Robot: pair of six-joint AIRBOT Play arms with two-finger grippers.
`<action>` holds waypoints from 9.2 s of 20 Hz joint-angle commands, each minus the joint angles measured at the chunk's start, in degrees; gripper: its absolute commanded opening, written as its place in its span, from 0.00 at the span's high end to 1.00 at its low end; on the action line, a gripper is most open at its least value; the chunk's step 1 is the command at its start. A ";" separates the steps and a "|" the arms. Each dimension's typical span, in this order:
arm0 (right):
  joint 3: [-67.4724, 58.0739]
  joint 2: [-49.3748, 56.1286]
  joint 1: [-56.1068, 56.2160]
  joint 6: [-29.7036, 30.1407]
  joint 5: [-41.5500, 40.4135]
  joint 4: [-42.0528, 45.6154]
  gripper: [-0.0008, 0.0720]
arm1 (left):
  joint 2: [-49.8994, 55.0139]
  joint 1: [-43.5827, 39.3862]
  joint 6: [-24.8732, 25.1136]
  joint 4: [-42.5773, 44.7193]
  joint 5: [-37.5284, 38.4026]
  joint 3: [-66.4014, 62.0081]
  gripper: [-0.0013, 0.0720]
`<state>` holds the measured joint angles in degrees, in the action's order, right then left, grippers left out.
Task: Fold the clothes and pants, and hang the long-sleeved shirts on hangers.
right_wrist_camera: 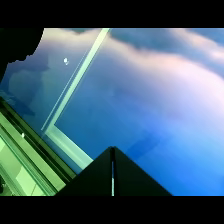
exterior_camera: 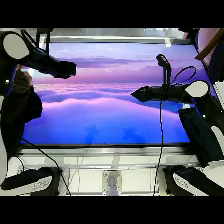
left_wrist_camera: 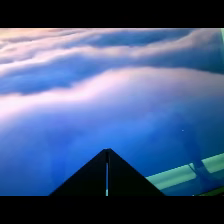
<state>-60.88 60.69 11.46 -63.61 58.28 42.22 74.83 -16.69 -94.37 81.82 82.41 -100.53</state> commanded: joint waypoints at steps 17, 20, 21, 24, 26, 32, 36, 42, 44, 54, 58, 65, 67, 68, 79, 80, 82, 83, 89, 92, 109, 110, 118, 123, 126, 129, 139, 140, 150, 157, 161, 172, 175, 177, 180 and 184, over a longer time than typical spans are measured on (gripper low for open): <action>-0.09 0.07 0.07 0.00 -3.37 0.02 0.96 | 4.70 38.07 -11.61 32.26 -2.51 5.05 0.19; -0.35 0.09 0.07 0.00 -6.14 -0.17 0.96 | 3.82 52.39 -11.72 23.89 -3.19 12.59 0.19; -0.39 0.02 0.07 0.00 -7.19 -0.24 0.96 | 3.50 56.68 -11.67 20.22 -4.22 15.54 0.19; -1.53 0.02 0.07 0.00 -10.78 -0.20 0.80 | 3.06 67.95 -3.06 2.69 -8.83 24.79 0.19; -3.06 0.02 0.07 0.00 -10.91 -0.15 0.24 | 3.06 72.94 2.86 -7.28 -13.00 30.88 0.19; -6.97 0.02 0.07 -0.02 -10.91 -0.17 0.13 | 4.37 77.77 24.22 -30.08 -25.05 43.91 0.00; -7.02 0.02 0.07 -0.39 -10.82 -0.39 0.13 | 7.61 77.33 30.91 -46.99 -26.27 44.02 0.02; -7.02 0.02 0.07 -0.42 -10.73 -0.37 0.14 | 7.63 76.39 30.97 -48.65 -26.69 44.00 0.97; -7.02 0.02 0.07 -0.39 -10.71 -0.28 0.14 | 6.08 76.46 31.10 -49.37 -26.86 43.95 0.97; -15.28 -2.01 -6.14 -0.39 0.81 7.96 0.14 | -16.44 54.29 34.01 -62.10 -21.14 43.89 0.97; -25.97 -3.85 -13.40 -0.39 14.47 16.59 0.14 | -19.02 20.55 33.99 -63.41 -35.06 43.89 0.97; -30.56 -4.68 -22.91 -0.37 16.59 24.39 0.14 | -2.64 -27.21 33.94 -63.47 -63.49 43.89 0.97; -30.56 -3.76 -23.04 -0.37 18.45 24.96 0.14 | 2.38 -29.79 33.53 -64.98 -66.79 43.87 0.53; -30.56 -3.17 -23.04 -0.37 19.93 25.09 0.14 | 3.45 -28.83 33.53 -65.96 -66.77 43.76 0.08; 3.58 -1.46 -22.45 -0.28 22.62 10.10 0.19 | -10.40 16.92 20.41 -46.45 -36.98 45.29 0.04; 8.44 -1.40 -21.75 2.34 18.58 7.67 0.17 | -10.25 18.38 17.03 -42.14 -35.41 47.21 0.04; 16.50 -1.36 -19.87 3.23 9.64 7.50 0.17 | -9.86 19.39 14.14 -38.53 -35.89 51.56 0.04; 19.43 -1.36 -18.97 3.10 6.62 7.50 0.17 | -9.60 19.39 14.16 -38.56 -36.33 53.24 0.04; 23.93 2.67 -17.46 0.92 -0.48 8.85 0.17 | -3.65 13.57 14.23 -43.80 -45.20 55.08 0.04; 23.80 8.11 -17.49 0.00 -4.28 8.81 0.17 | -0.98 11.56 15.76 -48.48 -47.67 54.42 0.04; 11.69 10.69 -17.92 -0.57 -3.30 17.42 0.26 | -0.96 11.19 16.39 -49.11 -47.04 54.38 0.04; 11.47 10.69 -17.92 -1.64 -3.63 19.65 0.26 | -0.96 11.19 16.39 -49.11 -47.04 54.38 0.04; 14.67 20.35 -17.92 5.95 -3.85 9.31 0.25 | -0.96 11.19 16.37 -49.11 -47.04 54.38 0.04; 13.00 22.21 -17.92 19.80 0.76 -2.58 0.95 | -0.98 11.19 16.37 -49.13 -47.04 54.38 0.04; 7.17 21.68 -18.49 16.79 5.29 2.29 0.96 | -1.57 11.23 16.39 -49.11 -47.01 54.38 0.11; -0.24 19.21 -22.40 9.09 13.55 20.15 0.96 | -5.14 12.87 16.39 -48.89 -46.99 54.38 0.17; -18.16 20.04 -34.29 -1.92 1.84 24.26 0.26 | -20.48 15.08 17.86 -46.60 -40.24 54.60 0.17; -19.06 20.59 -34.29 -4.00 2.25 22.91 0.23 | -20.13 14.80 17.18 -44.83 -38.49 55.12 0.17; 9.51 4.61 -35.34 1.49 9.53 6.27 0.23 | -8.50 -6.56 7.41 -47.28 -60.11 65.53 0.15; 16.50 1.14 -30.12 3.26 7.54 -0.15 0.23 | 9.75 -12.22 11.45 -47.80 -62.97 51.21 0.16; 16.52 1.33 -24.74 2.51 2.32 0.61 0.23 | 11.45 -12.22 11.47 -47.58 -62.60 48.22 0.70; 37.99 3.45 -19.23 0.33 -17.46 -17.38 0.23 | 9.99 -10.99 12.76 -47.39 -58.99 48.15 0.97; 37.99 8.28 -17.11 5.73 -20.41 -28.24 0.23 | 9.79 -11.02 12.76 -47.39 -58.97 48.15 0.97; 37.97 11.78 -15.98 10.99 -20.39 -35.74 0.23 | 9.79 -11.02 12.76 -47.39 -58.97 48.15 0.97; 37.77 15.21 -15.65 15.67 -20.63 -43.60 0.23 | 9.79 -11.02 12.76 -47.39 -58.97 48.15 0.97; 32.68 17.27 -15.65 14.08 -23.06 -43.89 0.25 | 9.79 -11.02 12.76 -47.39 -58.97 48.15 0.97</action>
<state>-25.61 76.12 -4.38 -49.95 37.74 1.61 84.66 -27.77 -81.62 34.41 23.44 -52.31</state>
